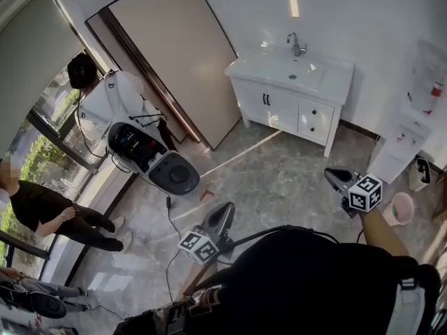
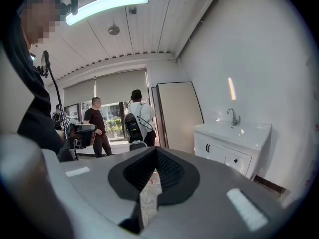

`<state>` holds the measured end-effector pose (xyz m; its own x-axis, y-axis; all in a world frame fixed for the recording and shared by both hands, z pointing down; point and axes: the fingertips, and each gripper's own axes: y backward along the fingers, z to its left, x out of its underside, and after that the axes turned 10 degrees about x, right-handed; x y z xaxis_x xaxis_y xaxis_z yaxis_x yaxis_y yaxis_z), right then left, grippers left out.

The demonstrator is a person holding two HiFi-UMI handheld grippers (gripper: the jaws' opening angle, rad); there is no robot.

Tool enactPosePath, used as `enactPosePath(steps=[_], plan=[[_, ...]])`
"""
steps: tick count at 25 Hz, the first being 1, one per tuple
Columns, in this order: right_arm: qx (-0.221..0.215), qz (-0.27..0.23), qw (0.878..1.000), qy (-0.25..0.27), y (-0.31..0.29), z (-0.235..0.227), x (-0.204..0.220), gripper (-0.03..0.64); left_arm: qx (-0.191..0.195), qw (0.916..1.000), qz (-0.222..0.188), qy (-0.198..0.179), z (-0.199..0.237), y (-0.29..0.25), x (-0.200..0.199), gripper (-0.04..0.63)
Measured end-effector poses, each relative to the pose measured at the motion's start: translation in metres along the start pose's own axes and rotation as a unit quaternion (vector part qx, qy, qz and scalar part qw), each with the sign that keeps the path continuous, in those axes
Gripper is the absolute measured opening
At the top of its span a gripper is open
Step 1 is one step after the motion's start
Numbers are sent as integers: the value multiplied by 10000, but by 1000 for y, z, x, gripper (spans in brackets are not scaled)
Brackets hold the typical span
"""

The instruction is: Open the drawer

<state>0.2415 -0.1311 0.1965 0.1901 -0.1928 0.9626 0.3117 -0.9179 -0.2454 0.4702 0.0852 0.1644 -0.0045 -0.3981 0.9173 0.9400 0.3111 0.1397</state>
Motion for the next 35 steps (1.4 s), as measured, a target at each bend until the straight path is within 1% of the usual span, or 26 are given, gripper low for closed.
enactPosePath(steps=[2,4,7,9,11,13,15,20,22,26,31,35], plan=[[40,37,9999,-97,-6,-14,5,2,59,10000,10,24,8,-11,3,2],[72,103,9998,-162,-15,-21,11,2,51,9999,122,18,18,-19,-1,2],[175,156,9996,-178,-35,-28,12,2,71,9999,138,50,46,-27,-9,2],[277,118,9994,-166,-54,-31,4,2,192,9996,189,98,68,-33,-13,2],[397,83,9991,-154,-73,-30,-4,2,407,9988,239,112,91,-39,-18,2],[511,62,9986,-115,-94,-28,-15,2,570,9981,242,56,117,-45,-30,2],[609,24,9981,-102,-117,-23,-30,2,651,9975,263,5,145,-49,-49,2],[1000,-77,9947,-224,-174,-22,-57,2,941,9948,372,-80,215,-58,-98,2],[1097,-99,9936,-270,-197,-21,-62,2,1006,9939,439,-92,242,-60,-110,2],[1206,-111,9922,-281,-240,-15,-69,2,1186,9915,533,-47,290,-64,-121,2],[1245,52,9917,-330,-280,-19,-71,2,1217,9907,603,24,334,-76,-133,2],[1268,87,9912,-371,-303,-41,-75,2,1229,9910,514,86,359,-87,-131,2]])
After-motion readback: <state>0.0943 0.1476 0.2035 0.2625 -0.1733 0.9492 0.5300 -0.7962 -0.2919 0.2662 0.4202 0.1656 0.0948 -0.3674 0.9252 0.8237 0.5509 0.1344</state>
